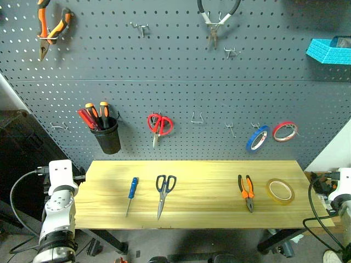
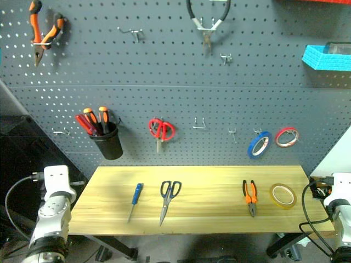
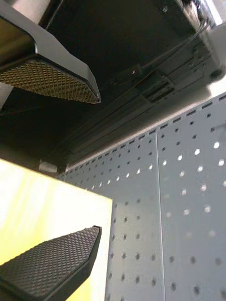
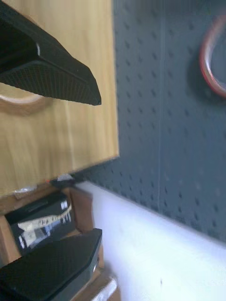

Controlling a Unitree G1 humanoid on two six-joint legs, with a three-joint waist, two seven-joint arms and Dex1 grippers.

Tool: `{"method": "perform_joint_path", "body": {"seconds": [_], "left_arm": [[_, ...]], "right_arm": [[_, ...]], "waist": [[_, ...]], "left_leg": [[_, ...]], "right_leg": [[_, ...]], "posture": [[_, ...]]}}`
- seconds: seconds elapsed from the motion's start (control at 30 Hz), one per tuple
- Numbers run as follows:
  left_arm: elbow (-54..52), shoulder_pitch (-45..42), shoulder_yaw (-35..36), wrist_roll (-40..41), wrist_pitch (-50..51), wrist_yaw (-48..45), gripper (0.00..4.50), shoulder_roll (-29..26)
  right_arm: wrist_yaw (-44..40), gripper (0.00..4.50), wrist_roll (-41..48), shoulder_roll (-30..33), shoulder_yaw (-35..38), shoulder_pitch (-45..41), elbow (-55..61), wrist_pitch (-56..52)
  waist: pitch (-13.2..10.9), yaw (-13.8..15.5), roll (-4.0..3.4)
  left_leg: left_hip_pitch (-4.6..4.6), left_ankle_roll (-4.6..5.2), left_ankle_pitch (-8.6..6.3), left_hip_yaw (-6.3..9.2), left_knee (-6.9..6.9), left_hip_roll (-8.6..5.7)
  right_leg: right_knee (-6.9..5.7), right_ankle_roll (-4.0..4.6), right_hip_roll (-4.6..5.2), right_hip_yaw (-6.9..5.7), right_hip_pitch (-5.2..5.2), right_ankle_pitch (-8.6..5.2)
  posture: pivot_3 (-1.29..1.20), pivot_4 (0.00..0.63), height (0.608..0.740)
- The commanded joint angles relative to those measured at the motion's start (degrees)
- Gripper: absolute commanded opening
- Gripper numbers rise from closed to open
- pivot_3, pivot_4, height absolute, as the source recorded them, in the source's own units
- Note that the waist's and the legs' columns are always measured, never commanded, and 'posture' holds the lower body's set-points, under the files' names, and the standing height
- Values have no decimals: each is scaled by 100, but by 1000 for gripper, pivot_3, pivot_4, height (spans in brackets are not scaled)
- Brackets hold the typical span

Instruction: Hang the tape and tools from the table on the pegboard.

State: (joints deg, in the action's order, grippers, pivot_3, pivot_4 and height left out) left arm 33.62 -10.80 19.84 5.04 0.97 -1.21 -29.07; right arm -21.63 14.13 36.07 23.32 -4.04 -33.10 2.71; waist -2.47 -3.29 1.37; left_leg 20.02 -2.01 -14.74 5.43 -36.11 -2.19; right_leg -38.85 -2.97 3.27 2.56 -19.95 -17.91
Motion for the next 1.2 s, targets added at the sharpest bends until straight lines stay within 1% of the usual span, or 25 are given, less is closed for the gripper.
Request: {"method": "perform_joint_path", "body": {"seconds": [0.03, 0.13, 0.2, 0.27, 0.3, 0.37, 0.4, 0.43, 0.47, 0.5, 0.57, 0.6, 0.67, 0.77, 0.87, 0.93, 1.0, 1.13, 1.2], "left_arm": [[-1364, 247, -370, -56, 616, -236, 4425, 140], [-2472, 516, -772, 2, 1281, -488, 4425, 368], [-3011, 604, -974, 117, 1566, -701, 4425, 510], [-3462, 578, -1393, -15, 1750, -921, 4425, 576], [-3599, 576, -1488, -71, 1819, -1001, 4425, 547], [-3913, 529, -1949, -207, 1764, -1437, 4425, 408], [-4169, 460, -2310, -223, 1774, -1866, 4425, 282], [-4400, 371, -2585, -183, 1846, -2192, 4425, 231], [-4584, 288, -2684, -32, 2052, -2407, 4425, 215], [-4706, 243, -2692, 96, 2216, -2539, 4425, 194], [-4944, 79, -2759, 395, 2502, -2895, 4425, 175], [-5079, 4, -2851, 474, 2555, -3094, 4425, 136], [-5296, -126, -2999, 548, 2608, -3365, 4425, 95], [-5476, -308, -3131, 698, 2707, -3703, 4425, 87], [-5569, -492, -3224, 937, 2869, -4046, 4425, 87], [-5640, -577, -3198, 1435, 3020, -4509, 4425, 106], [-5684, -630, -3233, 1553, 2938, -4810, 4425, 14], [-5816, -705, -3439, 1593, 2642, -5620, 4425, -448], [-5833, -749, -3501, 1538, 2589, -5865, 4454, -655]], "right_arm": [[-36, 4500, 31, -13, -173, 248, 1344, -685], [-21, 4500, 39, -58, -384, 530, 2270, -1439], [23, 4500, 19, -85, -488, 660, 2692, -1890], [-64, 4500, 54, -82, -633, 751, 3065, -2347], [-68, 4500, 62, -89, -673, 797, 3262, -2534], [-177, 4500, 125, -53, -772, 795, 3430, -2929], [-244, 4500, 122, -15, -850, 704, 3380, -3099], [-324, 4500, 137, 13, -914, 592, 3296, -3262], [-364, 4500, 136, 18, -970, 488, 3258, -3400], [-376, 4500, 134, 6, -1003, 431, 3287, -3520], [-413, 4500, -9, 30, -1161, 164, 3001, -3631], [-447, 4500, -53, 41, -1246, -15, 2775, -3706], [-535, 4500, -191, 70, -1456, -377, 2259, -3738], [-585, 4500, -404, 58, -1644, -918, 1425, -3562], [-686, 4500, -603, 37, -1807, -1444, 536, -3269], [-834, 4500, -736, 26, -1968, -1729, 34, -3107], [-1021, 4500, -837, 4, -2101, -1984, -442, -3003], [-1560, 4500, -935, -11, -2262, -2649, -1638, -2975], [-1689, 4127, -1089, 3, -2392, -2936, -2086, -2880]], "waist": [[2, -2, -4], [4, 0, -7], [-8, -4, -4], [-78, -8, -2], [-108, -13, -8], [-207, -34, -23], [-250, -49, -24], [-337, -61, -19], [-423, -87, -21], [-502, -117, -30], [-609, -172, -30], [-664, -192, -32], [-779, -252, -19], [-868, -304, -23], [-1001, -312, -30], [-1031, -312, -37], [-1077, -305, -28], [-1145, -298, -18], [-1161, -251, 7]], "left_leg": [[2, 0, 0, 4, -2, 0], [3, -1, 0, 7, -4, 0], [4, -2, -1, 7, -4, 0], [0, -2, -1, 8, -4, 2], [-8, -2, -1, 9, -4, 2], [-14, -2, -1, 5, -6, 3], [-11, -1, 0, 4, -5, 3], [-10, -1, 0, 1, -5, 3], [-19, -1, -1, 0, -6, 5], [-7, 1, 2, 0, -7, 5], [-3, 3, 2, -4, -10, 5], [-2, 5, 0, -5, -8, 6], [9, 6, -1, -10, -4, 9], [80, 11, -4, -12, -16, 8], [102, 51, -30, -15, -41, 7], [139, 61, -41, -10, -65, 7], [197, 63, -44, -9, -87, 4], [195, 63, -44, -13, -86, 5], [194, 63, -44, -5, -88, 6]], "right_leg": [[-1, 0, 0, -1, 0, 0], [-1, -1, 0, -1, 2, 0], [0, -1, -1, -3, 3, -1], [2, -6, -4, -7, 10, -5], [8, -24, -5, -7, 23, -15], [14, -26, -8, -7, 32, -17], [19, -27, -9, -6, 29, -16], [19, -27, -9, -6, 29, -16], [20, -26, -9, -5, 40, -17], [24, -32, -10, -5, 31, -11], [25, -24, -9, -1, 28, -4], [26, -9, -9, -2, 26, 3], [26, -7, -10, 0, 12, 3], [18, -5, -10, 1, -51, 6], [22, -5, -7, 1, -58, 5], [22, -5, -7, -4, -83, 5], [8, -6, -5, -5, -140, 6], [4, -6, -5, -1, -142, 6], [2, -6, -6, -6, -139, 6]], "posture": [[-109, 0, 740], [-132, 4, 740], [-146, 36, 740], [-159, 68, 740], [-165, 84, 740], [-172, 105, 740], [-182, 138, 740], [-184, 150, 740], [-189, 168, 740], [-191, 176, 740], [-193, 192, 740], [-195, 205, 740], [-195, 224, 740], [-183, 248, 740], [-157, 261, 740], [-143, 266, 740], [-116, 272, 740], [-73, 272, 740], [-47, 263, 740]]}}
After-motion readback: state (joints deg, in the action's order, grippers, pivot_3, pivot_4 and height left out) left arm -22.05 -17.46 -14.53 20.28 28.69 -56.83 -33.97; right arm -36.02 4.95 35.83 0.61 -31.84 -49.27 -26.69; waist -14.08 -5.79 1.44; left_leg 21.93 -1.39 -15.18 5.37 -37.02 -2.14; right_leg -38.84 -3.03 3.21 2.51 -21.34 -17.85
